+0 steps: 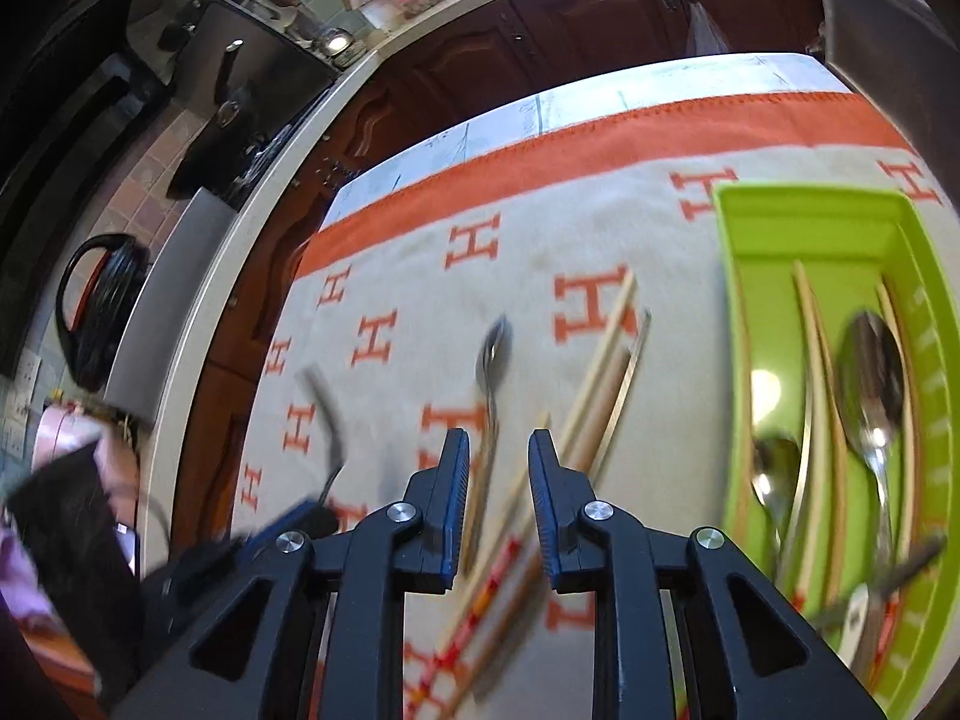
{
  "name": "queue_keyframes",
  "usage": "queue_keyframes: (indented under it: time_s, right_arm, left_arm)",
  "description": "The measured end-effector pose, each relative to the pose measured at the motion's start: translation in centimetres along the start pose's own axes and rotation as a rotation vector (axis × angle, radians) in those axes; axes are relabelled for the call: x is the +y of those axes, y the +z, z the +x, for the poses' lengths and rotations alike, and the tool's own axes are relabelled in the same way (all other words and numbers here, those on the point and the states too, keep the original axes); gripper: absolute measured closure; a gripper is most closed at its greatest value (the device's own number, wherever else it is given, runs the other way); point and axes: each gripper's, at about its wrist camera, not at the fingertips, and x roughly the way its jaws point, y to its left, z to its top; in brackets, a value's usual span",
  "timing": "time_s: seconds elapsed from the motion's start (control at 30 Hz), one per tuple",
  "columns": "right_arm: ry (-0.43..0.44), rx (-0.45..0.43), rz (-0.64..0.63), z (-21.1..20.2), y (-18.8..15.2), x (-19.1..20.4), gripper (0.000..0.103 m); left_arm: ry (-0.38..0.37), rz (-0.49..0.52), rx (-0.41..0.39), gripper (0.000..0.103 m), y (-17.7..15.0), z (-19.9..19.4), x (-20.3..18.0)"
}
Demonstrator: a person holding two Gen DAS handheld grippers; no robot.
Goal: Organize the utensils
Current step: 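Grasp a metal fork with the left tool while the right tool grasps a spoon, then carry the fork and spoon into the green tray and open both tools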
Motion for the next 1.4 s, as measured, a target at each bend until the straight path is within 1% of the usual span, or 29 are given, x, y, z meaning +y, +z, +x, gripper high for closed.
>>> queue_keyframes:
  time_s: [0.1, 0.17, 0.27, 0.43, 0.57, 0.6, 0.63, 0.67, 0.77, 0.83, 1.0, 1.1, 1.3, 1.37, 1.4]
  right_arm:
    - [-0.027, 0.020, 0.010, 2.0, 2.0, 0.6, 0.083]
    - [-0.056, 0.035, 0.001, 3.4, 2.7, 1.1, 0.083]
    - [-0.096, 0.063, -0.027, 5.6, 3.2, 2.0, 0.083]
    - [-0.150, 0.085, -0.045, 8.3, 2.8, 2.4, 0.083]
    - [-0.184, 0.053, -0.093, 8.9, 2.7, 3.2, 0.083]
    - [-0.192, 0.047, -0.107, 9.0, 2.7, 3.4, 0.087]
    - [-0.190, 0.044, -0.128, 9.2, 2.6, 3.8, 0.093]
    - [-0.184, 0.042, -0.141, 9.3, 2.5, 4.1, 0.095]
    - [-0.220, 0.021, -0.184, 9.3, 2.0, 5.0, 0.099]
    - [-0.206, 0.025, -0.180, 9.1, 1.8, 5.1, 0.100]
    - [-0.134, 0.003, -0.147, 6.6, 1.2, 4.5, 0.100]
    - [-0.079, -0.027, -0.126, 3.9, 0.7, 3.9, 0.100]
    - [-0.001, -0.098, -0.098, -3.7, -0.5, 1.4, 0.100]
    - [-0.005, -0.125, -0.102, -6.8, -1.1, 0.3, 0.100]
    - [-0.021, -0.141, -0.101, -8.0, -1.4, -0.2, 0.100]
  left_arm:
    - [-0.012, -0.035, -0.004, 0.101, -0.2, -0.5, 1.6]
    - [-0.016, -0.055, -0.003, 0.101, -0.3, -0.5, 2.6]
    - [-0.024, -0.078, 0.003, 0.101, -0.5, -0.3, 3.7]
    - [-0.041, -0.105, 0.011, 0.101, -0.8, 0.1, 5.2]
    - [-0.060, -0.110, 0.016, 0.101, -1.0, 0.4, 5.6]
    - [-0.069, -0.116, 0.022, 0.101, -1.0, 0.5, 5.7]
    - [-0.073, -0.120, 0.024, 0.101, -1.0, 0.5, 5.6]
    - [-0.076, -0.121, 0.026, 0.101, -1.1, 0.6, 5.6]
    - [-0.078, -0.115, 0.026, 0.101, -1.1, 0.5, 5.2]
    - [-0.089, -0.109, 0.026, 0.101, -1.1, 0.3, 4.8]
    - [-0.101, -0.085, 0.021, 0.101, -1.1, -0.3, 3.5]
    - [-0.119, -0.064, 0.022, 0.101, -1.1, -0.8, 2.1]
    - [-0.151, 0.008, 0.024, 0.101, -1.1, -1.6, -1.5]
    - [-0.169, 0.030, 0.030, 0.101, -1.1, -1.8, -2.9]
    - [-0.180, 0.044, 0.033, 0.101, -1.1, -1.9, -3.7]
